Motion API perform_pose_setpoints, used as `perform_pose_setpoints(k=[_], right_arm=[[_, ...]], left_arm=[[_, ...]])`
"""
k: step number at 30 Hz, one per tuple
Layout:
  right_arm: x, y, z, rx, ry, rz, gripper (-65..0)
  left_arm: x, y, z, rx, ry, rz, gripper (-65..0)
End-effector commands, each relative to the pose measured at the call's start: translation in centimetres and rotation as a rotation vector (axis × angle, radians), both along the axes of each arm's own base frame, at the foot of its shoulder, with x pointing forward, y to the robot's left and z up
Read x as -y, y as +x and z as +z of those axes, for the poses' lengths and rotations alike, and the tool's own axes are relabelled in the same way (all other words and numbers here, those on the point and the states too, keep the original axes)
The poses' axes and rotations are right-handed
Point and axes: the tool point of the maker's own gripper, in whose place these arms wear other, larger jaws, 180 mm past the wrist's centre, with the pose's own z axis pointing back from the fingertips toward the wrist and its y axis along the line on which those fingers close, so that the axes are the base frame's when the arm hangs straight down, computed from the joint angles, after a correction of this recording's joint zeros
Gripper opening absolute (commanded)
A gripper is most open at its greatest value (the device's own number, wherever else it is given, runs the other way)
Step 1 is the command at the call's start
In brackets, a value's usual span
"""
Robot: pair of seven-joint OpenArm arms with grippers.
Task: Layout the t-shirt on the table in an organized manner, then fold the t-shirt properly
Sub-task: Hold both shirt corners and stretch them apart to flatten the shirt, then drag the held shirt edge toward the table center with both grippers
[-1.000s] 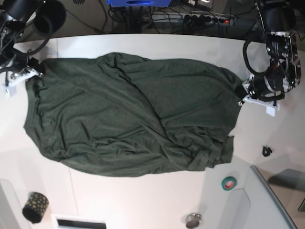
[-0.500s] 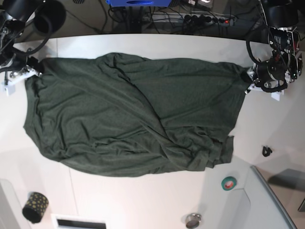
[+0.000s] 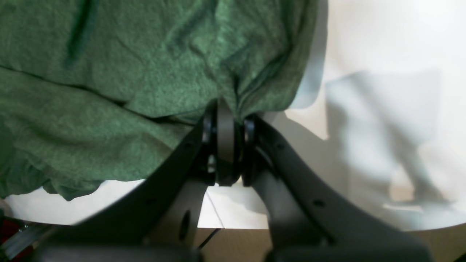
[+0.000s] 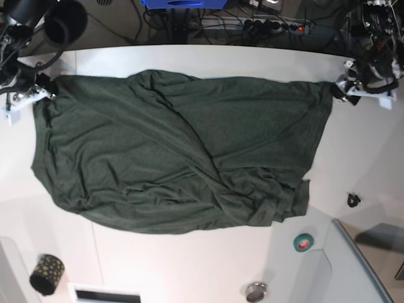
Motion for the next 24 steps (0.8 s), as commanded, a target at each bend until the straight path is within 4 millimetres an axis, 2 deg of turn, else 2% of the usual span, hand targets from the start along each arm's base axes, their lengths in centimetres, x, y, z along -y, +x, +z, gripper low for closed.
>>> perform_pose_setpoints(k=[1, 4, 9, 17, 24], right_arm=[[0.8, 1.0, 1.0, 0.039, -0.019, -0.004, -64.5], [0.8, 0.8, 0.9, 0.034, -0.019, -0.004, -64.5], [0.8, 0.8, 0.9, 0.034, -0.019, -0.004, -64.5], [1.1, 0.8, 1.0, 0.034, -0.025, -0.003, -64.7], [1.1, 0.7, 0.9, 0.033, -0.025, -0.003, -64.7]], left_arm=[[-0.9, -0.4, 0.8, 0.015, 0.021, 0.009, -20.1], [-1.1, -2.1, 0.5, -0.001, 0.029, 0.012, -20.1], [-1.0, -2.4, -0.9, 0.042, 0.064, -0.009, -20.7], [2.4, -1.8, -4.3, 0.055, 0.071, -0.076, -19.9], [4.5, -0.6, -6.0, 0.061, 0.010, -0.043, -20.7]])
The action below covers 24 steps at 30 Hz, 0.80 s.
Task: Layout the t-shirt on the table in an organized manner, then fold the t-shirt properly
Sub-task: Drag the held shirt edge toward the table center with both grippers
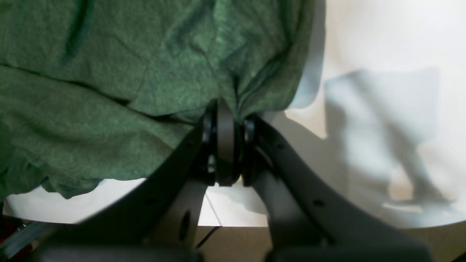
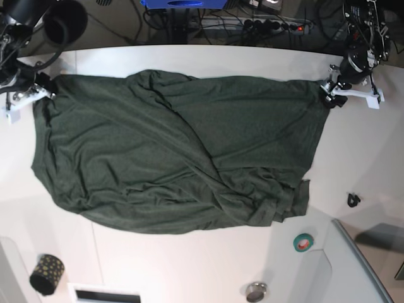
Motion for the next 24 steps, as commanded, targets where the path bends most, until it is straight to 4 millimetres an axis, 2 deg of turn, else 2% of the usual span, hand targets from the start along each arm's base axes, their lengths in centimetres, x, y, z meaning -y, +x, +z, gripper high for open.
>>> perform_pose_setpoints(k=[1, 8, 10, 18, 23, 24], right_arm=[[0.9, 0.9, 1.0, 0.037, -0.021, -0.003, -64.7], [0.9, 0.9, 1.0, 0.037, -0.021, -0.003, -64.7], [0.9, 0.9, 1.0, 0.037, -0.021, -0.003, -64.7], [0.9, 0.9, 1.0, 0.037, -0.021, -0.003, -64.8], [0.9, 0.9, 1.0, 0.037, -0.021, -0.003, -64.8], [0.9, 0.9, 1.0, 0.037, -0.021, -0.003, -64.8]], left_arm=[[2.3, -2.7, -2.1, -0.117, -0.084, -0.018, -20.7], [4.3, -3.1, -2.8, -0.141, -0.108, -0.063, -21.1], [4.4, -3.4, -2.9, -0.145, -0.109, -0.061, -21.1], [3.9, -6.5, -3.5, -0.200, -0.108, -0.045, -21.1], [4.1, -5.9, -3.5, -0.189, -0.112, -0.044, -21.1], [4.1, -5.2, -3.3, -0.175, -0.113, -0.044, -21.1]])
